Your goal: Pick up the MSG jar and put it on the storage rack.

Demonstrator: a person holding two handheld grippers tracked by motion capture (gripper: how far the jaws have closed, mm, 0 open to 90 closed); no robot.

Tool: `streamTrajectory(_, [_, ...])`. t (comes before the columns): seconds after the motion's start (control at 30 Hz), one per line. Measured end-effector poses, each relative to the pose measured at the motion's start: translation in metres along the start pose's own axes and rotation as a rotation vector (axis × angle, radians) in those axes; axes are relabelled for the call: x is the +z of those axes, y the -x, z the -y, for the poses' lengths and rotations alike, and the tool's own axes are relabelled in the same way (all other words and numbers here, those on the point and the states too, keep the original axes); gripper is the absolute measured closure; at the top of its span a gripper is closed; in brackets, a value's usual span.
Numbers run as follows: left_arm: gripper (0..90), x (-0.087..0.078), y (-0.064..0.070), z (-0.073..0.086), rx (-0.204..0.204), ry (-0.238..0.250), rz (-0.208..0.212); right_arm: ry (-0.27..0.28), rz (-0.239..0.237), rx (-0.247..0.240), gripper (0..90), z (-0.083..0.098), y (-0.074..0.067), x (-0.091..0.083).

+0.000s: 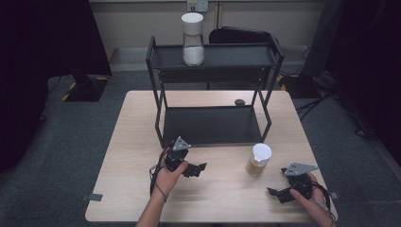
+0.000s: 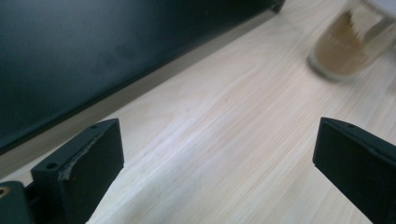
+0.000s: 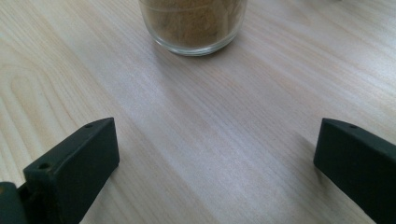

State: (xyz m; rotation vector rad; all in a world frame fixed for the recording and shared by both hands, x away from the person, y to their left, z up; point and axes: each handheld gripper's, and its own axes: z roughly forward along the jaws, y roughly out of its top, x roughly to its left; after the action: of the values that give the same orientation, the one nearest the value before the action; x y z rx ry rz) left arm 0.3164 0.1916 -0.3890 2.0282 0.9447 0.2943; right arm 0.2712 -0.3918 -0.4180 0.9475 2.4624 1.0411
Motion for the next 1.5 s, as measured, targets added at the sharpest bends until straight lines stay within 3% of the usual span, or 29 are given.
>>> streamTrajectory(0.1, [1.5, 0.000, 0.001, 0.004, 0.000, -0.006, 0.002, 0.000, 0.000, 0.000, 0.0, 0.000, 0.000, 0.000])
streamTrajectory(0.27, [1.7, 0.000, 0.006, 0.011, 0.042, -0.049, -0.014, 0.000, 0.000, 0.000, 0.0, 0.000, 0.000, 0.000])
streamTrajectory(0.8, [2.5, 0.006, 0.014, 0.025, 0.109, -0.146, -0.056, 0.000, 0.000, 0.000, 0.0, 0.000, 0.000, 0.000])
streamTrajectory(1.07, [0.1, 0.006, 0.012, 0.039, 0.131, -0.104, -0.050, 0.000, 0.000, 0.000, 0.0, 0.000, 0.000, 0.000])
streamTrajectory(1.5, [0.0, 0.005, 0.010, 0.040, 0.140, -0.103, -0.042, 0.000, 0.000, 0.000, 0.0, 0.000, 0.000, 0.000])
